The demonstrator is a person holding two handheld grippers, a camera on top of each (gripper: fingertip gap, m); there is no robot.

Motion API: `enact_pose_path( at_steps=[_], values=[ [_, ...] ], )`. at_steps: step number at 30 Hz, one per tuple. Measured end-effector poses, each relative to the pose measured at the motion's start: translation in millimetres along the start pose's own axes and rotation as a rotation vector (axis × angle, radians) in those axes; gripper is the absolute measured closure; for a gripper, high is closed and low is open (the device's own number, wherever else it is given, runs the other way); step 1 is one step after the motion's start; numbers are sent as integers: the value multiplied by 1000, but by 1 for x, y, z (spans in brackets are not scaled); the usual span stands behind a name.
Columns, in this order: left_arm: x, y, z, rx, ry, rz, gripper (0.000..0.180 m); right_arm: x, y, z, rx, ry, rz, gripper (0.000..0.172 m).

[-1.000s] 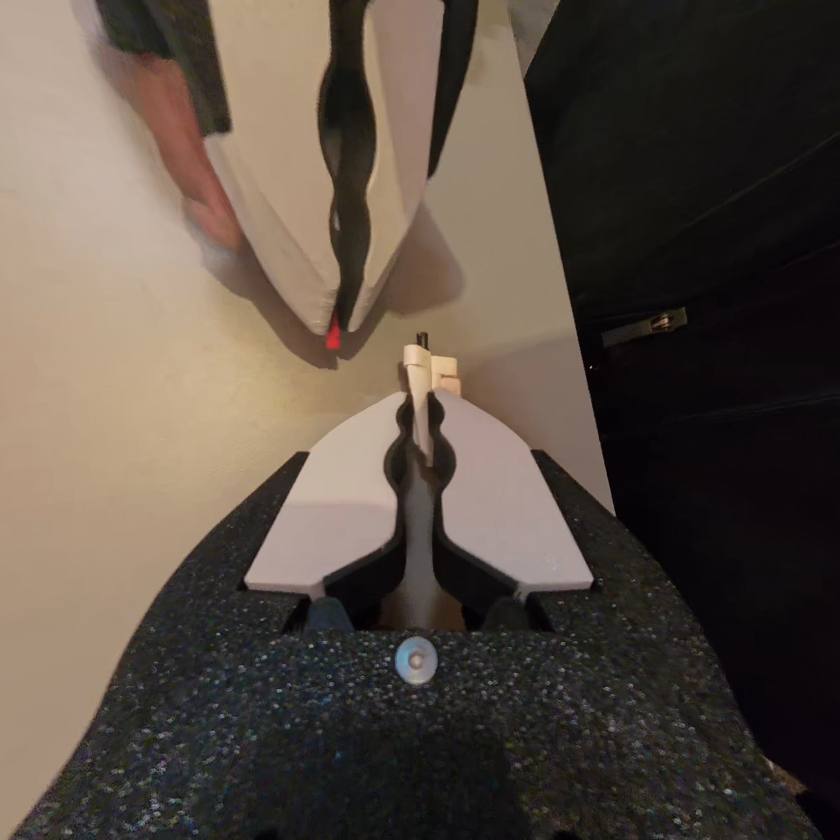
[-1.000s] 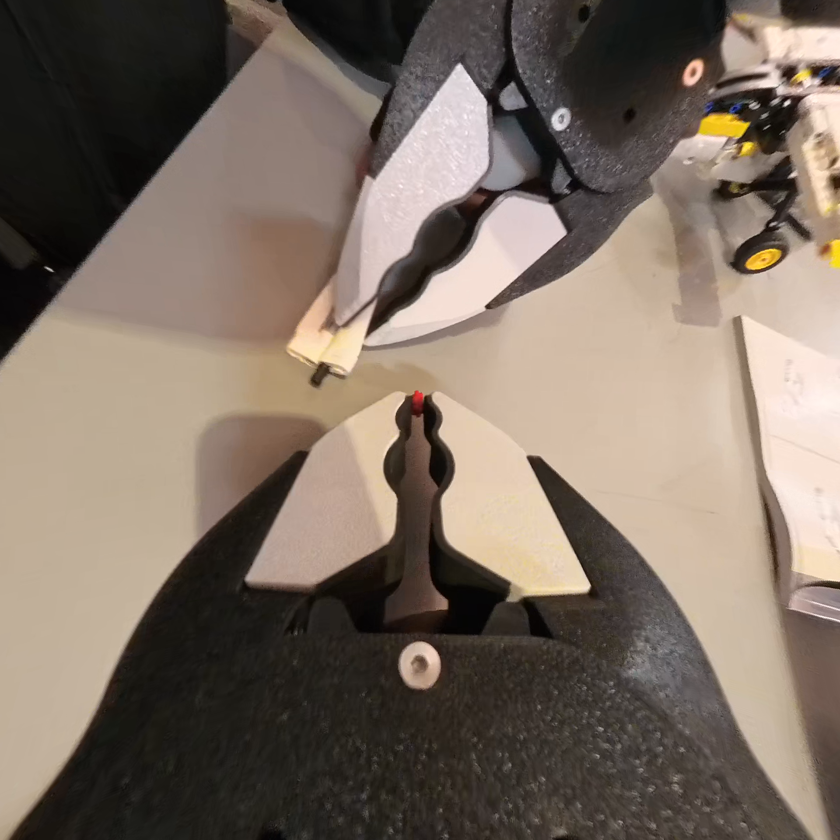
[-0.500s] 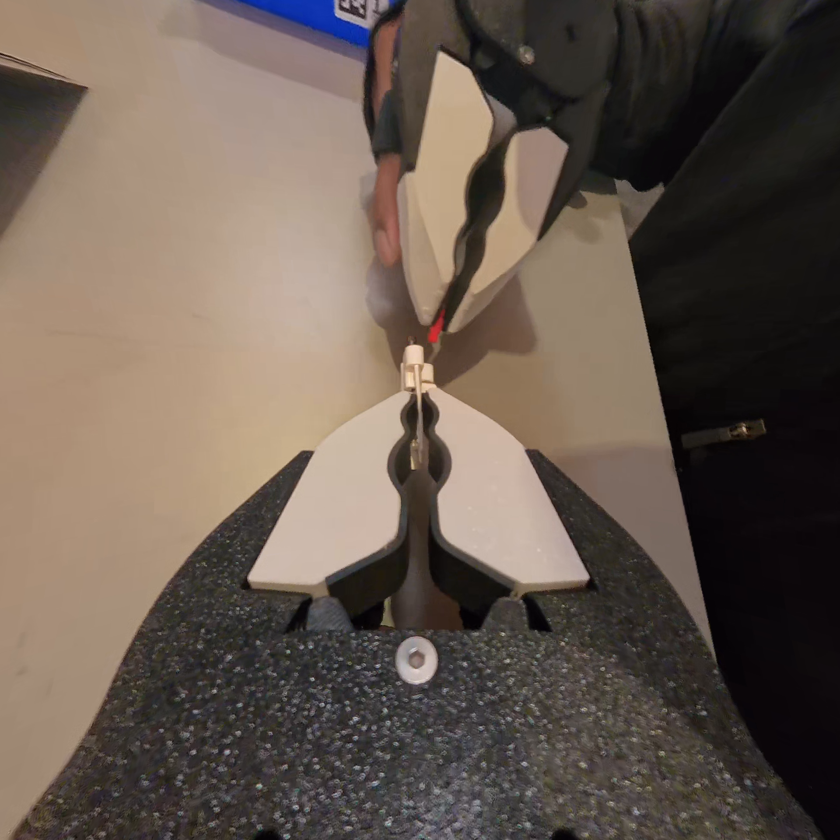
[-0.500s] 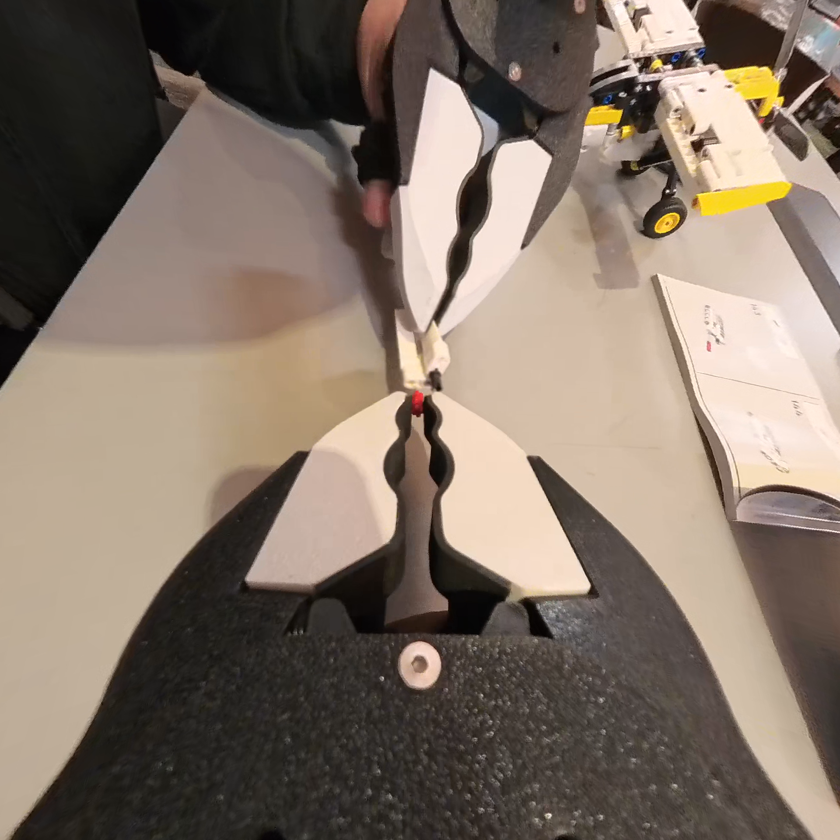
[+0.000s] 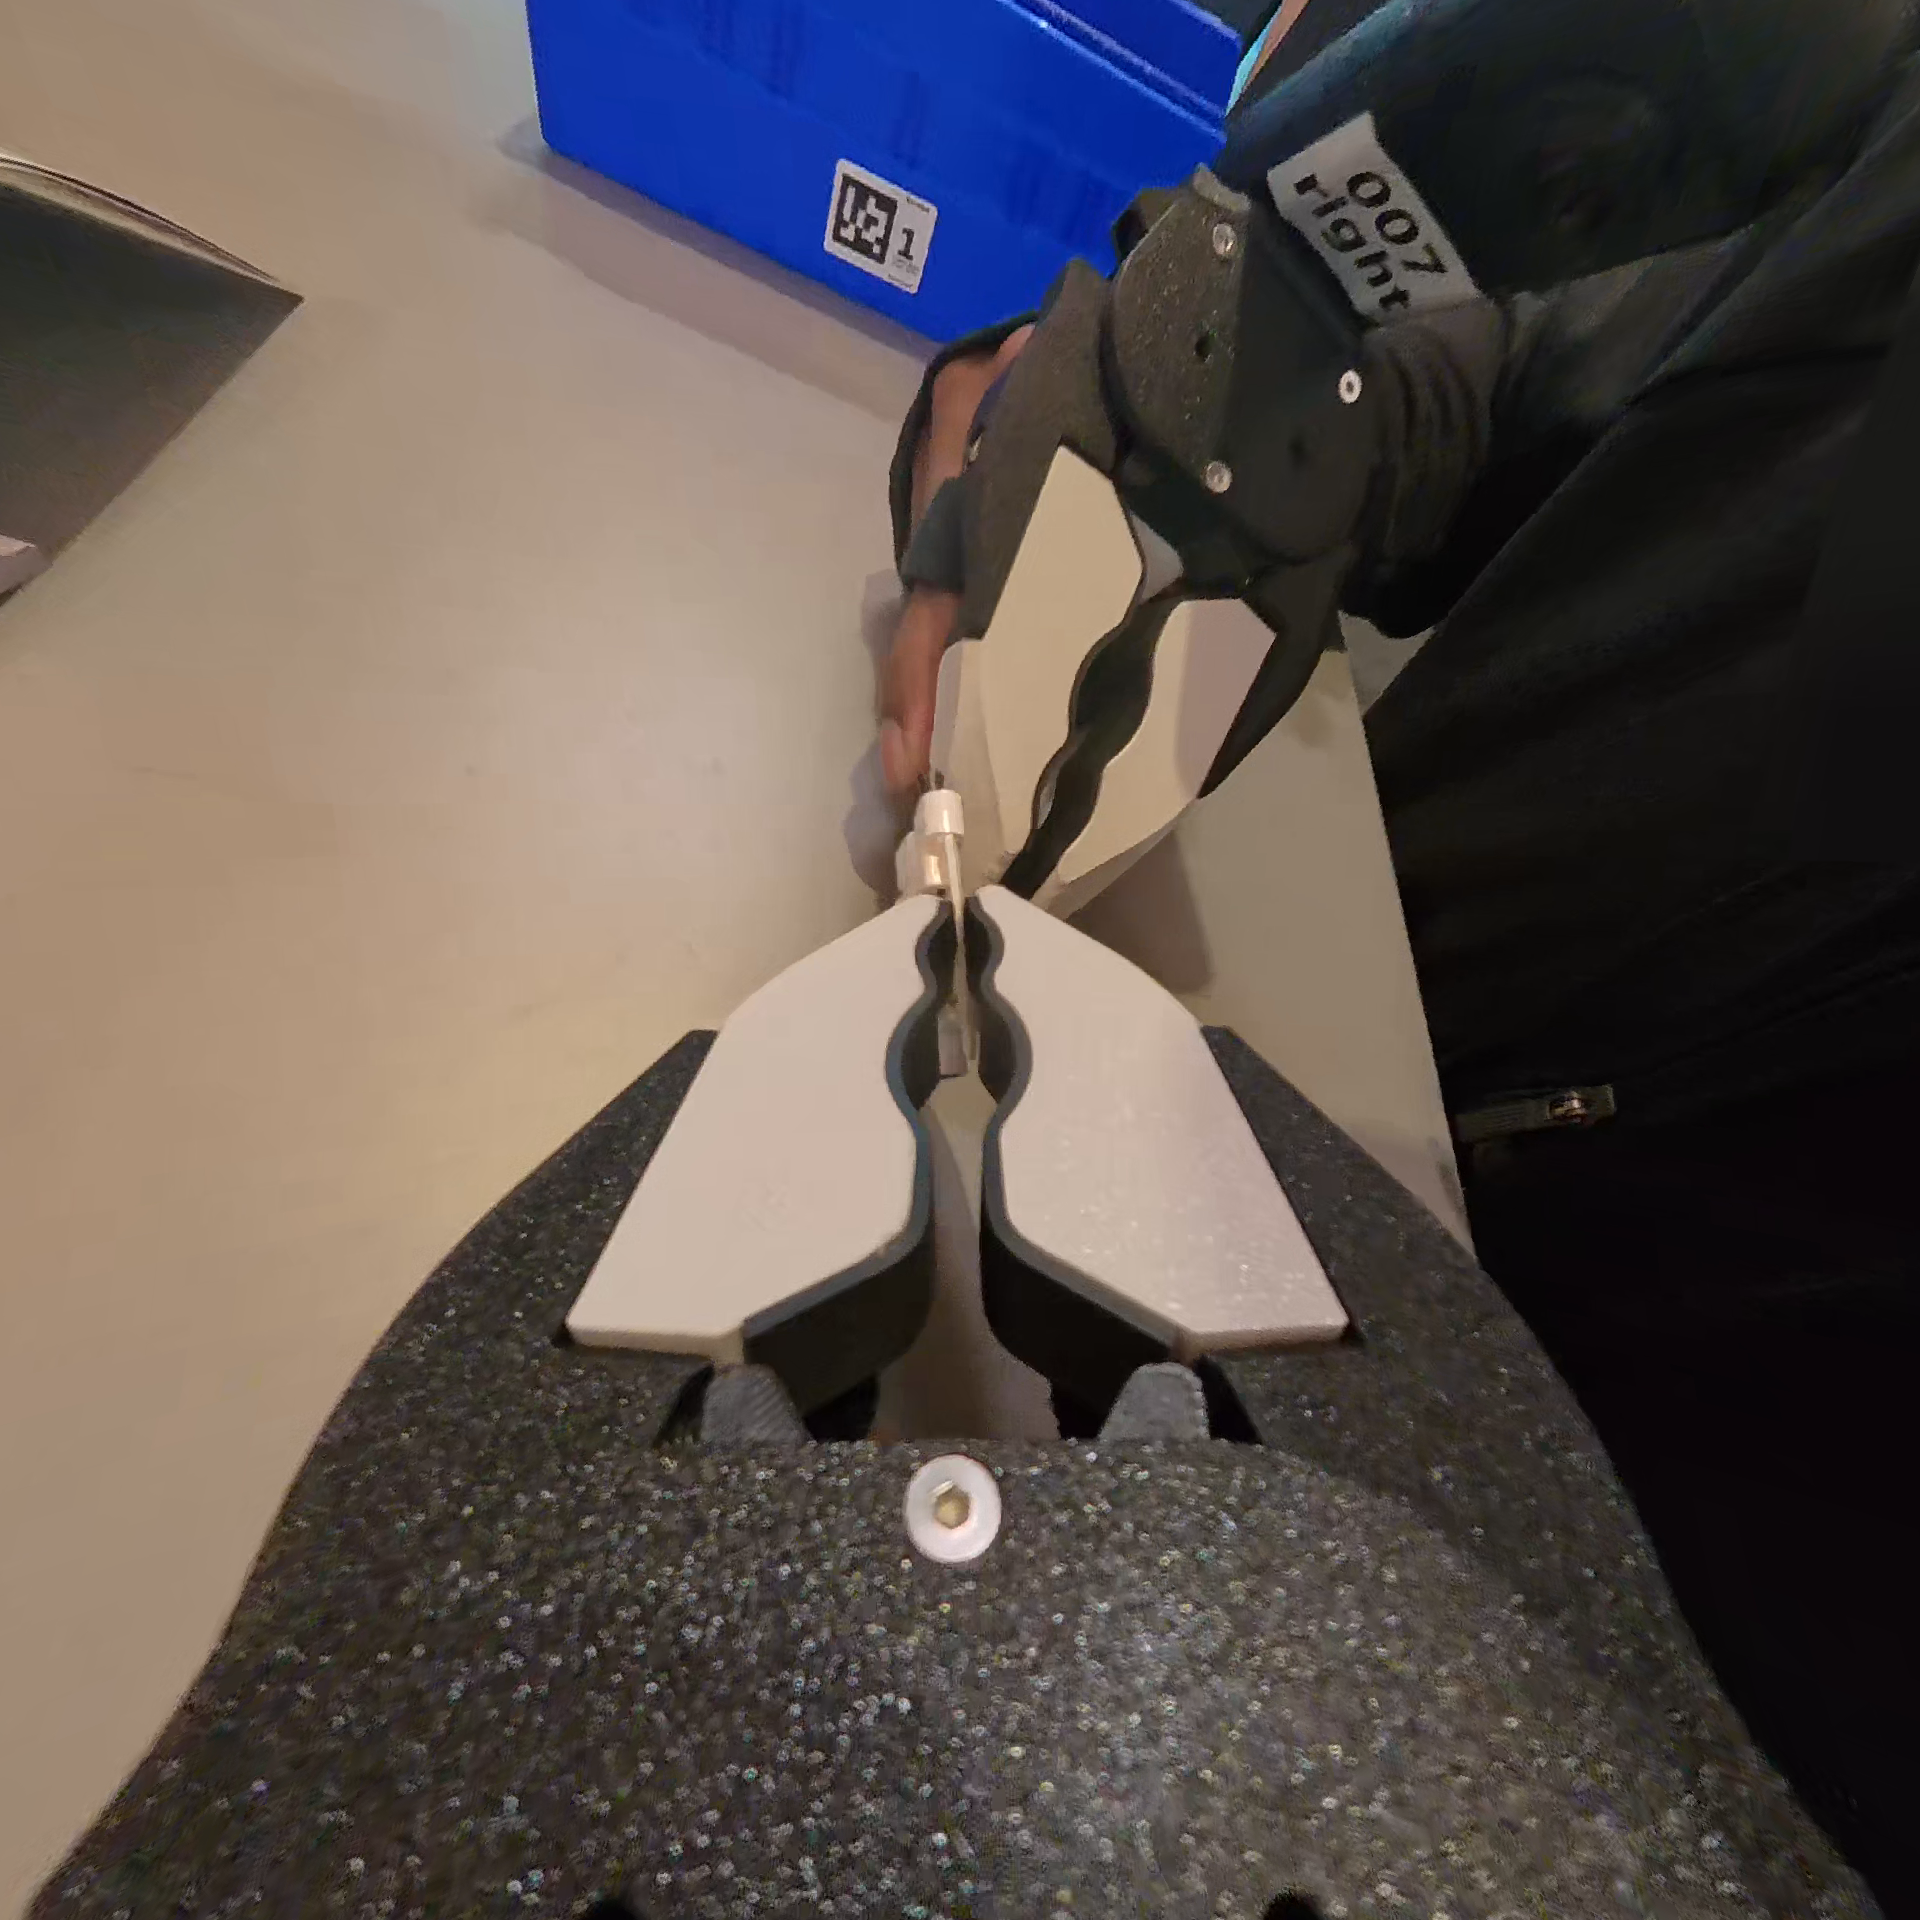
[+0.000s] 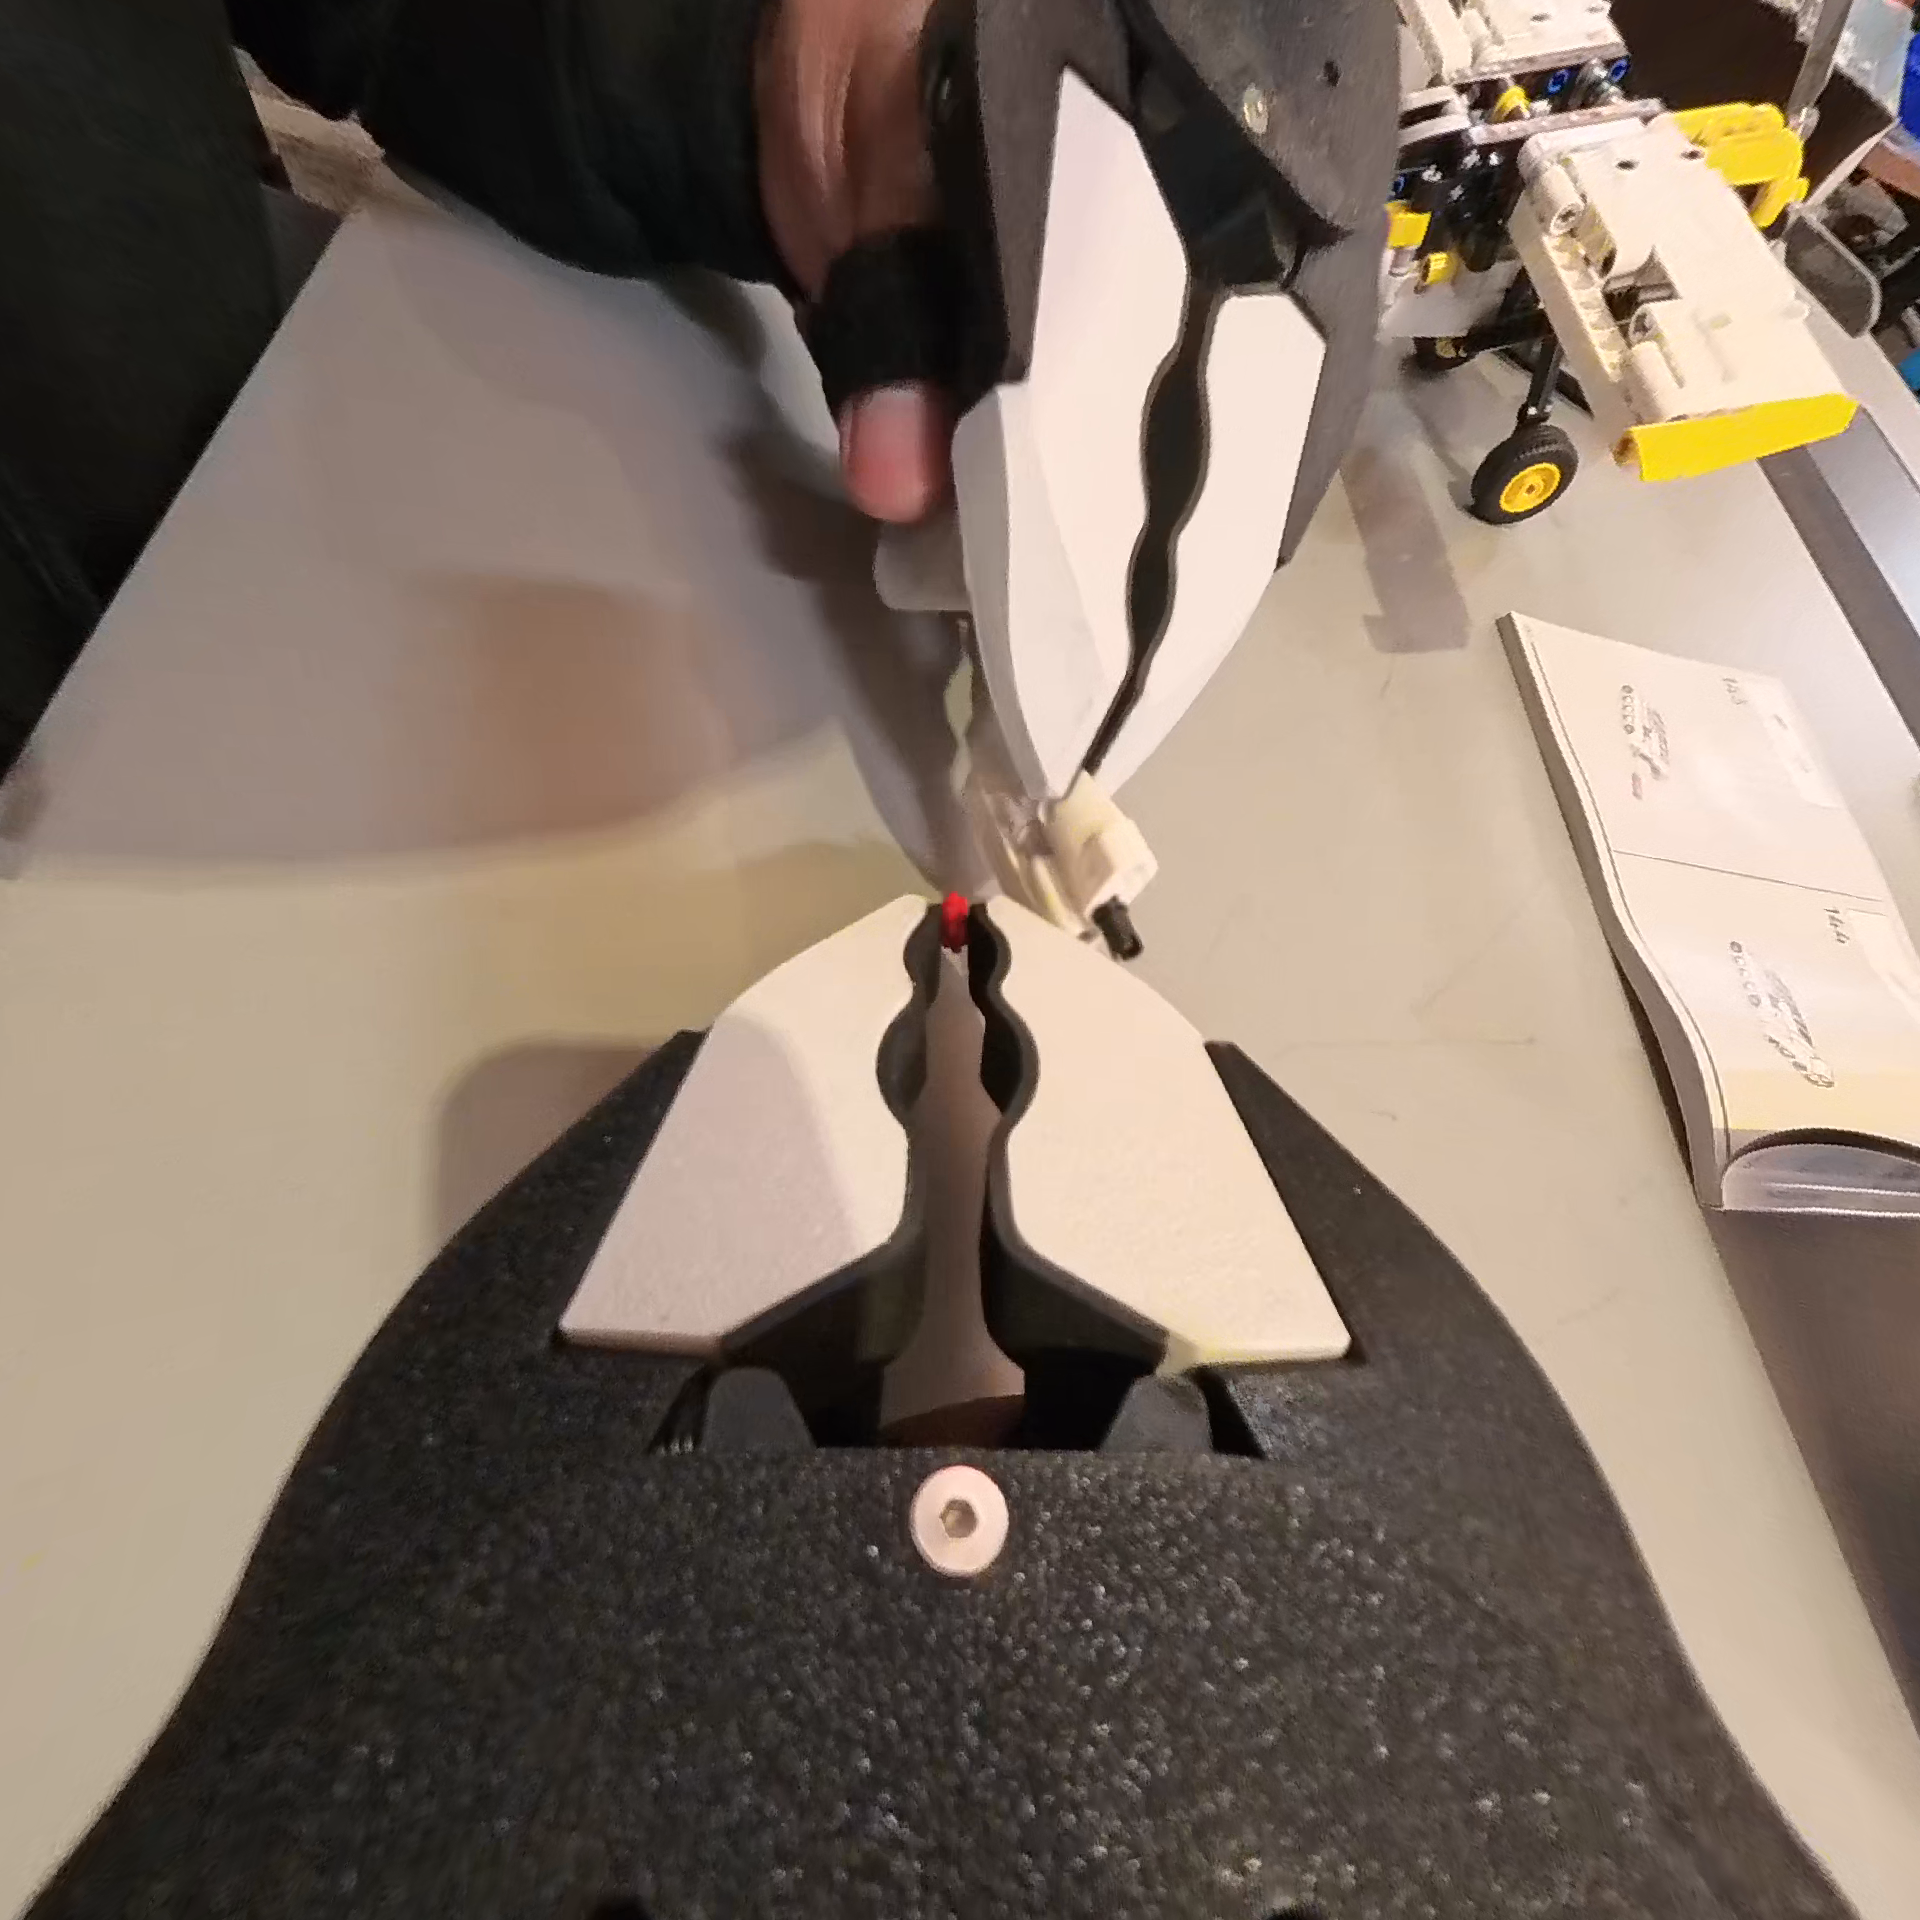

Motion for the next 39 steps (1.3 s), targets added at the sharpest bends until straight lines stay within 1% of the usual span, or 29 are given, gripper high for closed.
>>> enact_pose_path(
  at_steps=[3,5,8,11,14,16,19,22,28,31,35,37,39],
  values=[
    [-1,-2,-2,12,-19,14,179,1,-2,2,4,7,-2,167],
    [0,-3,-2,22,-4,12,179,3,-5,3,12,0,-24,167],
    [4,-4,6,78,64,-2,179,9,-18,14,68,9,-51,167],
    [11,-1,17,126,168,-29,179,9,-27,22,89,44,-8,167],
    [18,1,36,169,340,-30,179,2,-19,13,4,49,58,167],
    [21,1,46,187,444,-21,179,-1,-9,2,-62,24,42,167],
    [25,-1,59,213,546,14,179,-2,3,-19,-171,-1,-5,167],
    [29,-6,72,241,623,60,179,-7,9,-40,-255,20,3,167],
    [37,-11,91,299,622,85,178,-17,12,-64,-304,63,39,167],
    [40,-15,105,352,622,99,178,-22,15,-80,-362,85,46,167],
    [41,-21,118,405,615,129,178,-25,20,-104,-466,92,6,167],
    [41,-22,119,396,620,130,178,-28,22,-114,-500,90,8,167],
    [43,-23,119,387,629,119,178,-28,23,-115,-486,108,5,167]
  ],
)
Point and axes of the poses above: each gripper's, where its closed fingertips meet, y out along the fingers, x out of its underside, z = x × y across the jaws, the point moved 4 cm from there along -y, back along the fingers, and after that the axes turned 15 degrees about -x, right-handed, at the moved point
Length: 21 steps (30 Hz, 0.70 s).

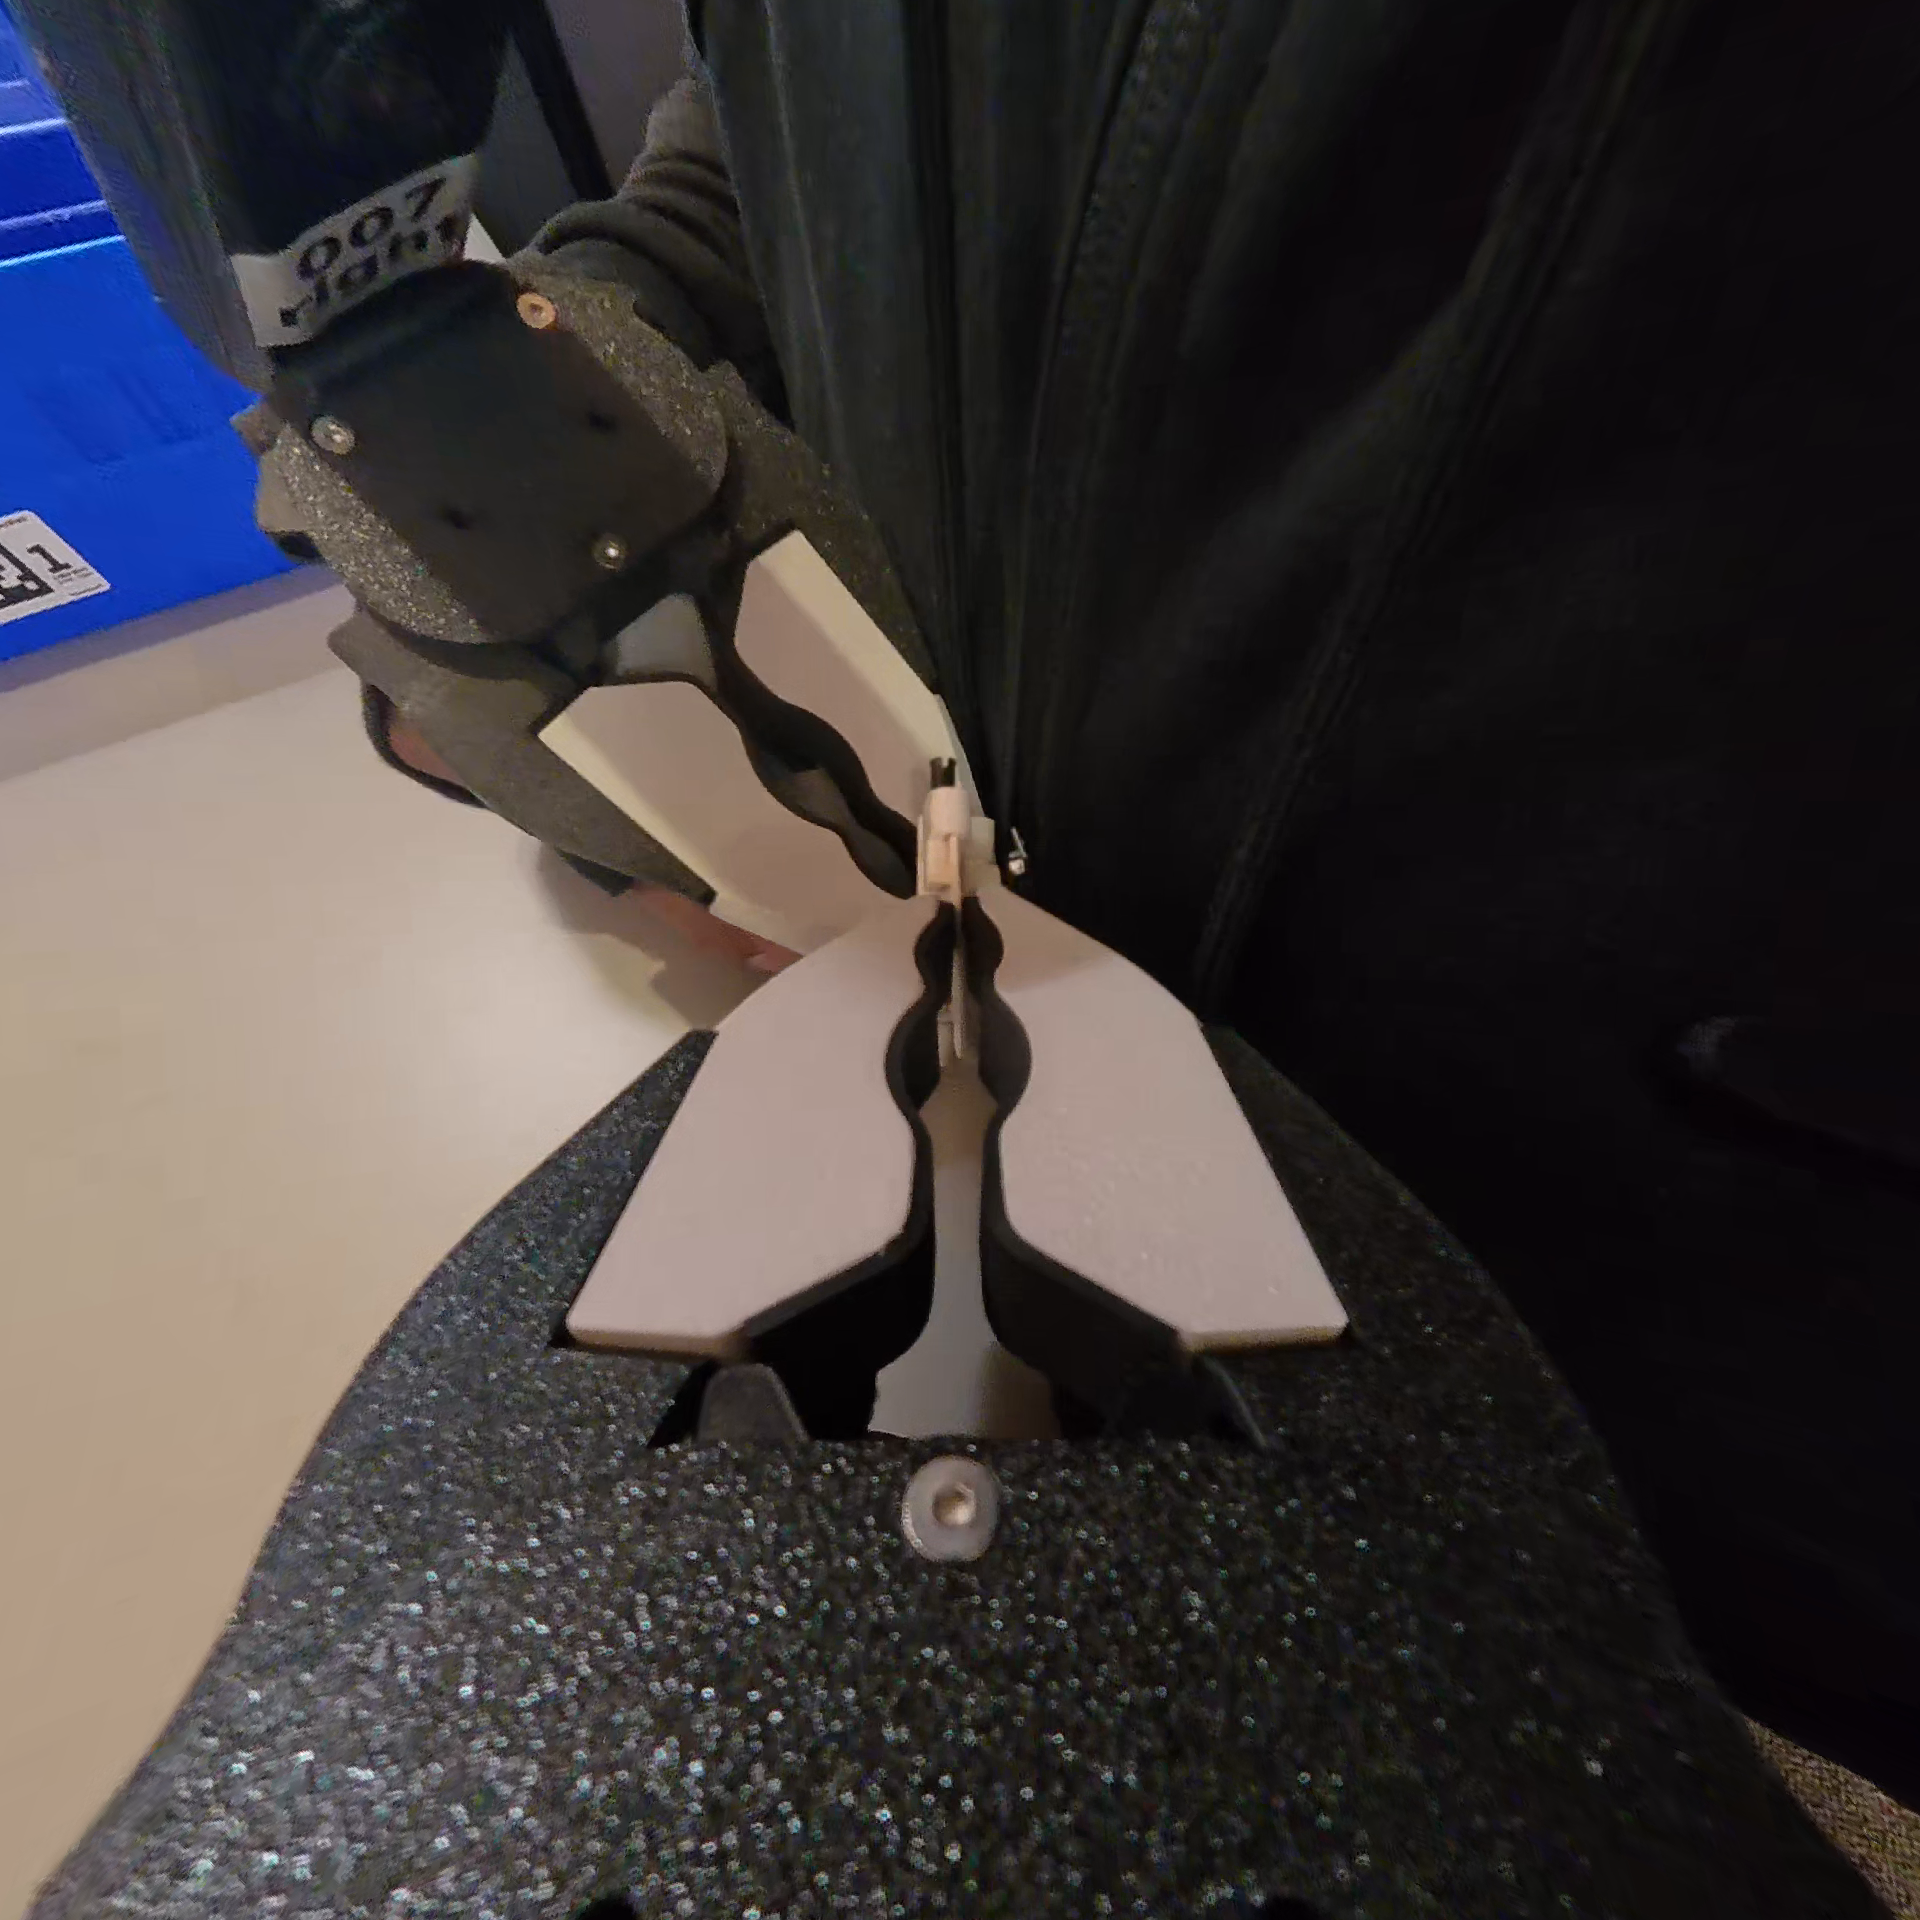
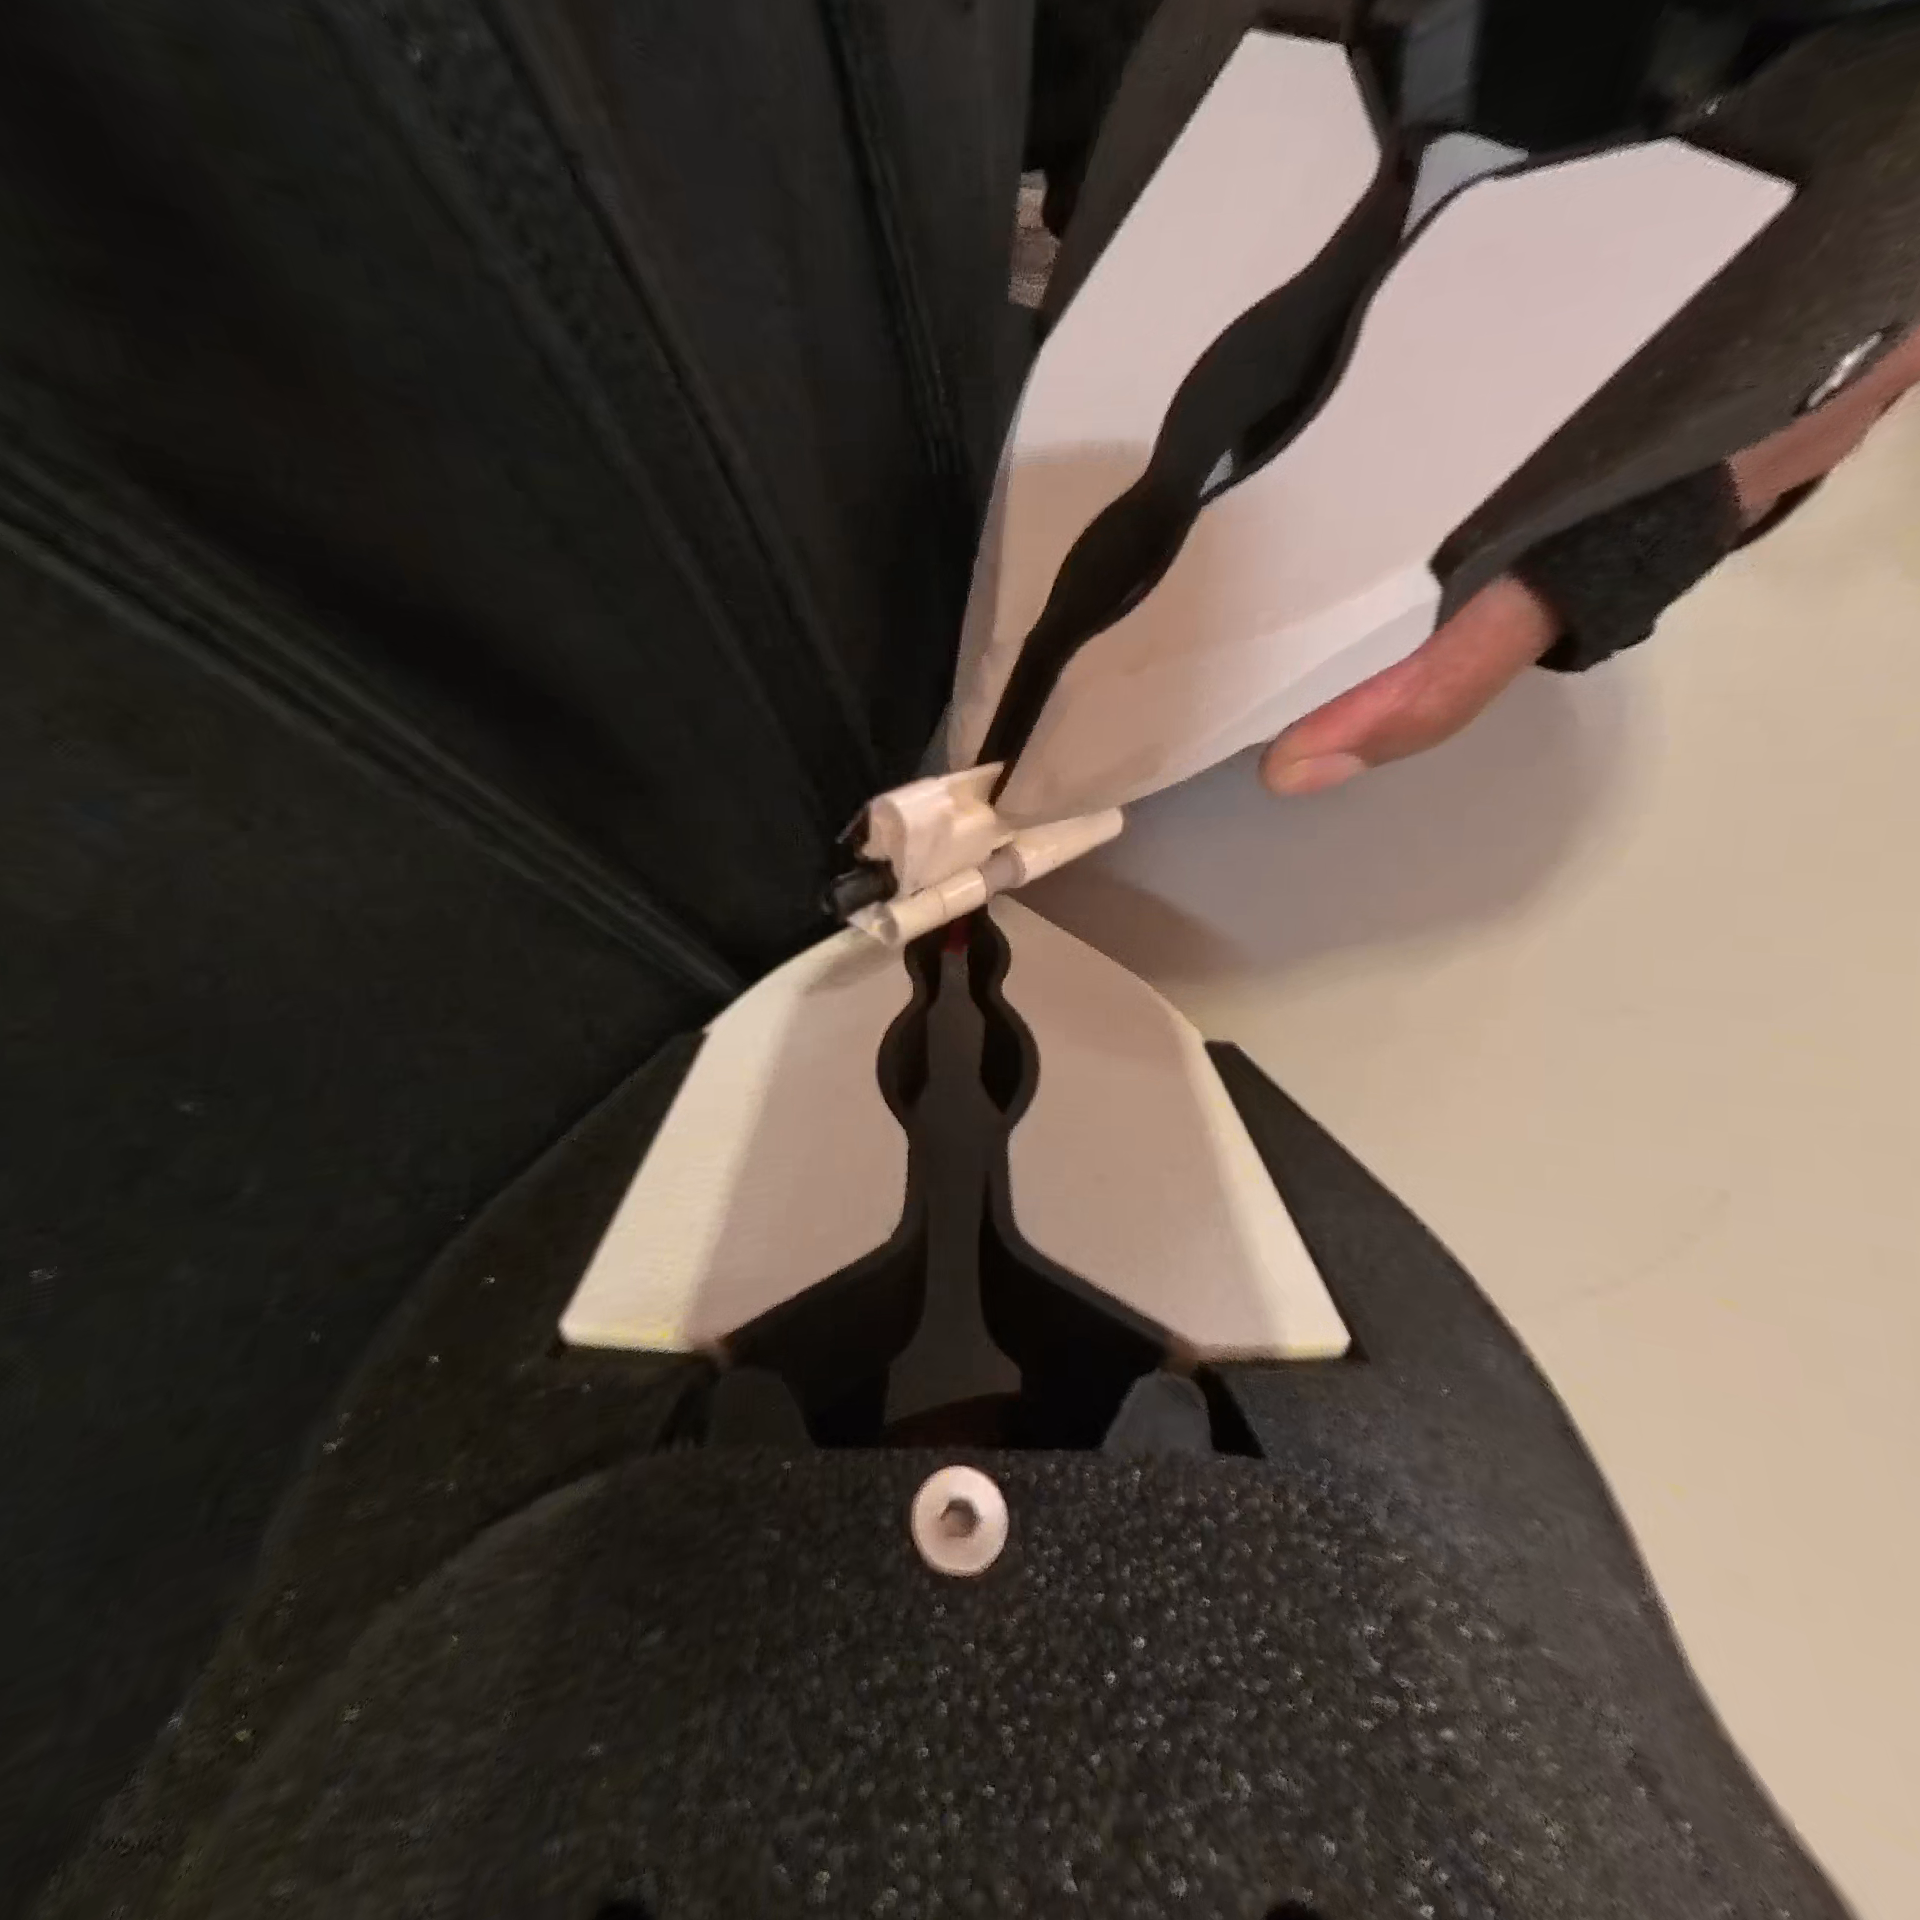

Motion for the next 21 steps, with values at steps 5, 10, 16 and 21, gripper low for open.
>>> enact_pose_path(
  at_steps=[5,10,16,21],
  values=[
    [2,-1,0,-7,-10,-9,179,1,-6,5,54,25,20,167],
    [6,-2,1,25,-58,-43,179,4,-20,19,185,26,23,167],
    [11,0,2,43,-82,-81,179,-5,-16,8,143,11,85,167],
    [11,-1,5,59,-84,-90,178,-7,-15,8,144,11,117,167]
  ],
)
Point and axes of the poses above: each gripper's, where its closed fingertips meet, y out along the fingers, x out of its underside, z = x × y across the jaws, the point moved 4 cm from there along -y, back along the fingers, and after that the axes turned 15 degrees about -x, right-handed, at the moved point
